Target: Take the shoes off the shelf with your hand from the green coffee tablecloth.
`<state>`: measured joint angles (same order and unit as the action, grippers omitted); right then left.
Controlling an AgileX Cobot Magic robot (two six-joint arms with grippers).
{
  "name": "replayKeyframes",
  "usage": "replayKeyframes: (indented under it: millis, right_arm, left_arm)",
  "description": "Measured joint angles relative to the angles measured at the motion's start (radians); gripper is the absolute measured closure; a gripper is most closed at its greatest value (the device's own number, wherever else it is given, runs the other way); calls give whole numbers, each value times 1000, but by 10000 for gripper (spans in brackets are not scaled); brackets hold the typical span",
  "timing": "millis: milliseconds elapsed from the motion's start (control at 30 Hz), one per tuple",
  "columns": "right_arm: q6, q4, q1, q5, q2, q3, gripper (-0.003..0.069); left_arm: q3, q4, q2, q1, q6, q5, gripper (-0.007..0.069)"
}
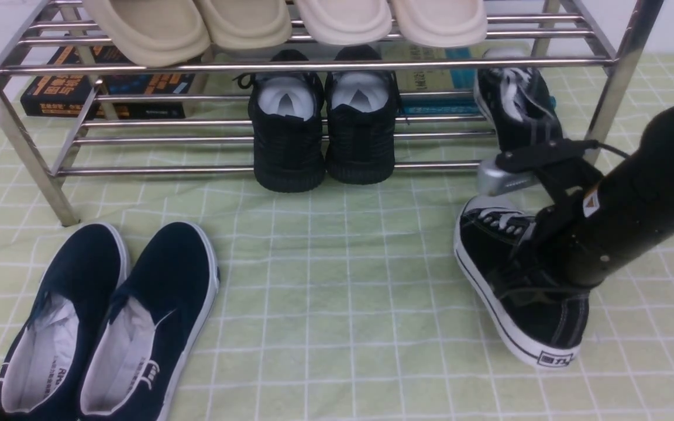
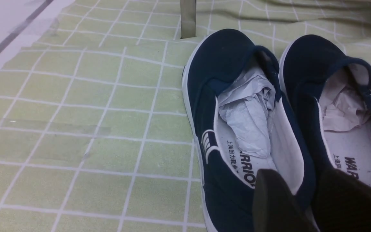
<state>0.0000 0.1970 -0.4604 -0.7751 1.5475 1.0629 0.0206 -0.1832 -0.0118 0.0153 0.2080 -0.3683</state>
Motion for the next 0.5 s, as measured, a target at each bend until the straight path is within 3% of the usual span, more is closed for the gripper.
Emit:
replayKeyframes:
  millis: [333, 500]
  right_arm:
    - [28, 43, -1, 6, 10, 0, 629]
    - [34, 98, 0, -34, 17, 0, 585]
  left_arm:
    - [0, -15, 0, 0, 0, -1, 385]
    - [0, -17, 0, 0, 0, -2, 385]
